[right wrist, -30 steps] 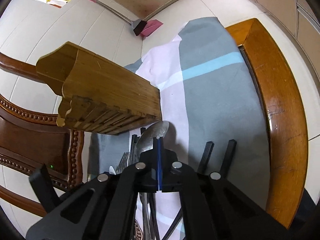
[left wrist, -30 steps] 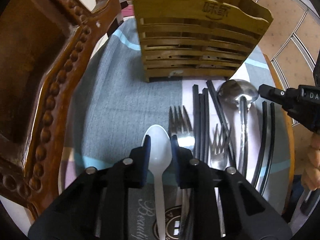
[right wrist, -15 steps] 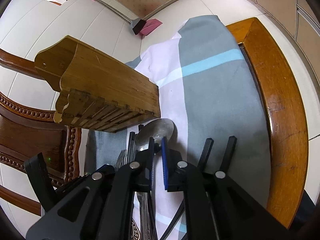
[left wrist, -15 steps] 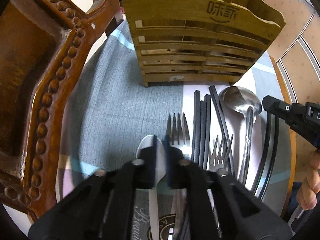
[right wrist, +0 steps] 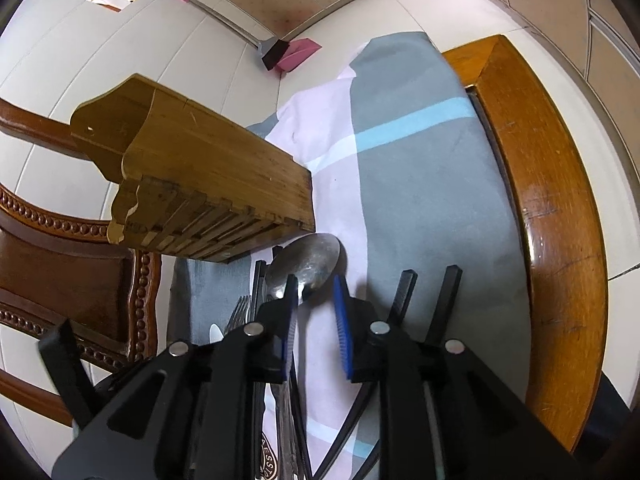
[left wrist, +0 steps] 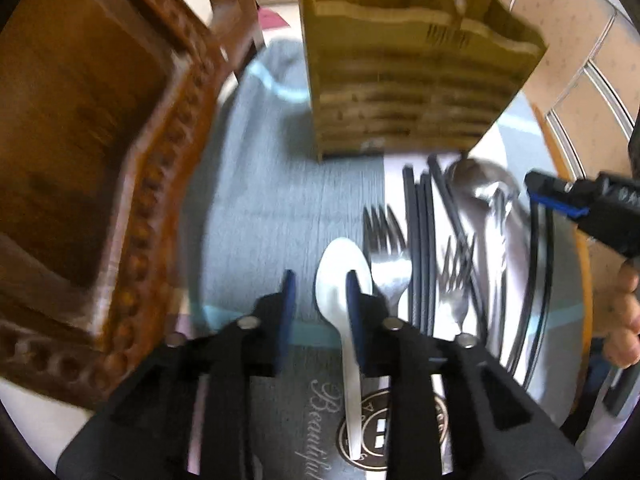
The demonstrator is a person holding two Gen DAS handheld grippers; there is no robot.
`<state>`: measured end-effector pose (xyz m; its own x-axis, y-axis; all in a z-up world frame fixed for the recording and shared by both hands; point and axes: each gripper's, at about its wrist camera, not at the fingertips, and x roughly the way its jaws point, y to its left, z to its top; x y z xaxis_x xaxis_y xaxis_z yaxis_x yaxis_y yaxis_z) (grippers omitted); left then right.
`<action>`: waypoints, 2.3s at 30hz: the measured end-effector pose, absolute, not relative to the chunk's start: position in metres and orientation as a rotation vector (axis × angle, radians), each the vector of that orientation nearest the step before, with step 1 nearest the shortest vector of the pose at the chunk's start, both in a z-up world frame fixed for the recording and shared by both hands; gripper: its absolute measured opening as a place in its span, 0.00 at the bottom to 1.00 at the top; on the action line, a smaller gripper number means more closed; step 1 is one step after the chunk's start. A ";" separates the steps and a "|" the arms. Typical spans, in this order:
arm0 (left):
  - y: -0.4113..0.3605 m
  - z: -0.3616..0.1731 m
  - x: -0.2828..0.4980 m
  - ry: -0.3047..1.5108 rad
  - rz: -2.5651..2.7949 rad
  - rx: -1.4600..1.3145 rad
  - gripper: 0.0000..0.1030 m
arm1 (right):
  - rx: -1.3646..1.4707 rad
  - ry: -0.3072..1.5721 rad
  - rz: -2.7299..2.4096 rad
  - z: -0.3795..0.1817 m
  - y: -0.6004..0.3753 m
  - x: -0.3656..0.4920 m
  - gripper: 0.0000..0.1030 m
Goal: Organize utensils
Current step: 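Grasp the white plastic spoon with the left tool while the right tool grasps the steel ladle, then lift the white spoon and steel ladle and carry both toward the wooden holder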
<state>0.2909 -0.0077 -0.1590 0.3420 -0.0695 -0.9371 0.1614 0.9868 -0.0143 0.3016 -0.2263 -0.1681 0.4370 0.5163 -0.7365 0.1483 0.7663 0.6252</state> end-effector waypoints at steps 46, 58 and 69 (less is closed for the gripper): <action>0.012 -0.059 0.244 0.727 -0.068 0.029 0.04 | 0.674 0.780 0.499 -0.095 -0.207 0.273 0.04; 0.006 0.012 0.231 0.466 0.000 0.033 0.04 | 0.318 0.351 0.485 0.028 -0.164 0.240 0.01; 0.017 0.055 0.267 0.304 0.039 -0.068 0.04 | 0.290 0.203 0.526 0.074 -0.156 0.251 0.01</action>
<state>0.2670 0.0166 0.0548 0.9534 0.0282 -0.3002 -0.0486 0.9970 -0.0606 0.2511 -0.1557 0.0743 0.8463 0.5201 -0.1157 -0.4632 0.8255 0.3226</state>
